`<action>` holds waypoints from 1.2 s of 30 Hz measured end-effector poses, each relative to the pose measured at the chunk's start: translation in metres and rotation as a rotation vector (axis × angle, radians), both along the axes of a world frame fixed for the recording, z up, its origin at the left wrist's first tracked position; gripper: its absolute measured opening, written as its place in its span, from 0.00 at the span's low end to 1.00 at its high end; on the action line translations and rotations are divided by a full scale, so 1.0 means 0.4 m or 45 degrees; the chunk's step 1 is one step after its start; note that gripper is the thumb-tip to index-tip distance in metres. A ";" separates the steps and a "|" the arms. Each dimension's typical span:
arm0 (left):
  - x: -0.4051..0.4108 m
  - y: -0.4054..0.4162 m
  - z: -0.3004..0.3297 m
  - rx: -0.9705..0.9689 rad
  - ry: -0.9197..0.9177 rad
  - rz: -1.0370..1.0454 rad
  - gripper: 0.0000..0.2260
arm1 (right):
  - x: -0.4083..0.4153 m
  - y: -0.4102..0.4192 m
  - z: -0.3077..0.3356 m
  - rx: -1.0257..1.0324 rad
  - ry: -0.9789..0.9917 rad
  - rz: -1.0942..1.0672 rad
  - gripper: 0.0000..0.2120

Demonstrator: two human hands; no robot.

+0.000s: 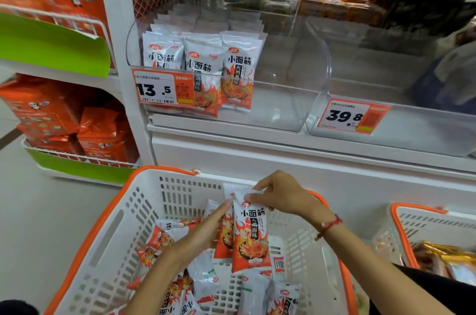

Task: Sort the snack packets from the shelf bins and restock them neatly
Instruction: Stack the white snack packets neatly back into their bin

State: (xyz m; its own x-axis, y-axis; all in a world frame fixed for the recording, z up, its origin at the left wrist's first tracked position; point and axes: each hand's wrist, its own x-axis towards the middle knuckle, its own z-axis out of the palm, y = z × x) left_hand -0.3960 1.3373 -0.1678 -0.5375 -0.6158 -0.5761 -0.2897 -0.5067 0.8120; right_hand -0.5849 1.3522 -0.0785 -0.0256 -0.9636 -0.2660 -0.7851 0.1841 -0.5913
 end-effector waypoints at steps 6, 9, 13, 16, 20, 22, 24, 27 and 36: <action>0.013 0.015 -0.007 -0.331 -0.082 -0.129 0.36 | 0.026 -0.011 -0.030 -0.085 -0.232 -0.080 0.08; 0.020 0.016 0.006 -0.383 -0.012 -0.037 0.29 | 0.036 -0.020 -0.037 -0.179 -0.282 -0.187 0.23; 0.024 0.007 0.034 -0.426 0.076 0.085 0.17 | 0.031 -0.023 -0.038 0.127 -0.423 -0.186 0.27; 0.013 0.001 0.076 -0.502 0.156 0.137 0.17 | 0.038 -0.019 -0.028 0.123 -0.651 -0.113 0.14; 0.014 -0.020 0.151 -0.710 0.116 0.226 0.21 | 0.046 -0.012 0.044 -0.174 -0.793 -0.181 0.12; 0.020 -0.030 0.209 -0.753 0.153 0.224 0.23 | 0.052 -0.009 0.094 -0.338 -0.821 -0.182 0.12; 0.026 -0.038 0.270 -0.783 0.189 0.111 0.27 | 0.057 -0.007 0.147 -0.487 -0.864 -0.170 0.14; 0.032 -0.060 0.361 -0.927 0.204 0.030 0.29 | 0.060 -0.014 0.236 -0.659 -0.961 -0.162 0.14; -0.013 -0.223 0.625 -1.404 0.240 0.087 0.19 | 0.031 -0.125 0.476 -0.843 -0.605 0.180 0.16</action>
